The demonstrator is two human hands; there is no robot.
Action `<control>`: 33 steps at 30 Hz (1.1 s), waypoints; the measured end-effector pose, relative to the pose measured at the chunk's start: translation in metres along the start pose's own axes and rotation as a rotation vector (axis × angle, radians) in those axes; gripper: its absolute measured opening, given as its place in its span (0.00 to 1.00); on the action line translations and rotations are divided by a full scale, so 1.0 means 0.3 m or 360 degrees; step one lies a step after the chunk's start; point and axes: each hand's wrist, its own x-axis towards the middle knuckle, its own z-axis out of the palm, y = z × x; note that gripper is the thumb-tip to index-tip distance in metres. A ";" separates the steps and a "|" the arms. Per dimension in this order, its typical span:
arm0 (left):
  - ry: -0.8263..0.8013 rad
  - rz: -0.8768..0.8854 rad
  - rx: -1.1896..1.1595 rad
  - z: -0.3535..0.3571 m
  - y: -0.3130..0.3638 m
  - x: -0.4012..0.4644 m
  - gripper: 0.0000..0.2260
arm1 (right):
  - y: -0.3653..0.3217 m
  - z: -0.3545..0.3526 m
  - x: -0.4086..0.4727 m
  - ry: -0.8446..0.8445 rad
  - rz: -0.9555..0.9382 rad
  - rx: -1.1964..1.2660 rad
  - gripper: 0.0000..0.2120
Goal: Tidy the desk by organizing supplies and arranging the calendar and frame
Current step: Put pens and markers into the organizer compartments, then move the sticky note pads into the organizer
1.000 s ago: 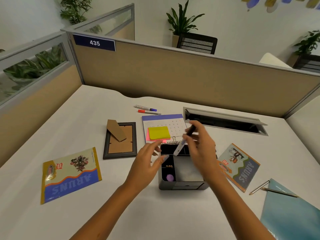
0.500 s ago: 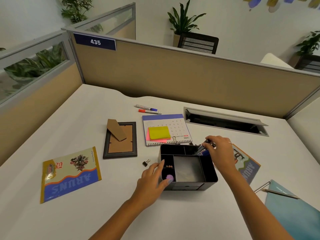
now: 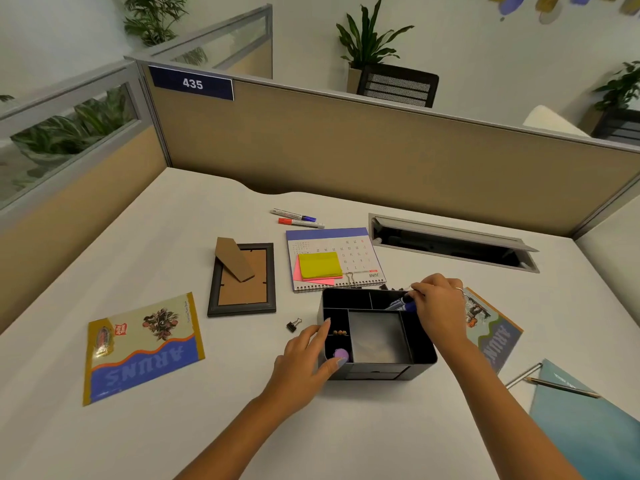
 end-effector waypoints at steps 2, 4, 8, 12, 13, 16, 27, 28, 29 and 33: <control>0.0005 0.0012 0.0005 0.001 -0.002 0.000 0.34 | -0.014 0.001 -0.002 0.0012 0.0024 -0.0004 0.08; 0.0008 0.0024 0.0001 0.002 -0.005 -0.001 0.33 | -0.034 0.003 -0.004 0.0033 0.0035 0.0014 0.09; 0.0076 0.0084 -0.0091 0.009 -0.014 0.003 0.30 | -0.081 0.014 0.007 0.0059 0.0006 0.0099 0.11; 0.0267 0.0118 -0.0285 -0.007 -0.041 0.018 0.26 | -0.132 0.038 0.045 0.0016 -0.0097 0.0167 0.12; 0.0310 0.0110 -0.0315 -0.018 -0.050 0.026 0.26 | -0.147 0.044 0.058 0.0000 -0.0128 0.0179 0.12; 0.0428 0.0087 -0.0327 -0.061 -0.074 0.061 0.23 | -0.192 0.062 0.111 -0.0119 -0.0219 0.0198 0.14; 0.0550 0.0073 0.0071 -0.218 -0.198 0.369 0.19 | -0.316 0.223 0.357 -0.0878 -0.0464 -0.0093 0.26; 0.0545 0.0069 0.0102 -0.228 -0.204 0.402 0.19 | -0.322 0.246 0.378 -0.0913 -0.0461 -0.0088 0.27; 0.0535 0.0065 0.0128 -0.236 -0.208 0.432 0.19 | -0.326 0.269 0.396 -0.0951 -0.0461 -0.0080 0.28; 0.0429 0.0041 0.0201 -0.259 -0.221 0.544 0.22 | -0.336 0.355 0.458 -0.1109 -0.0502 -0.0048 0.33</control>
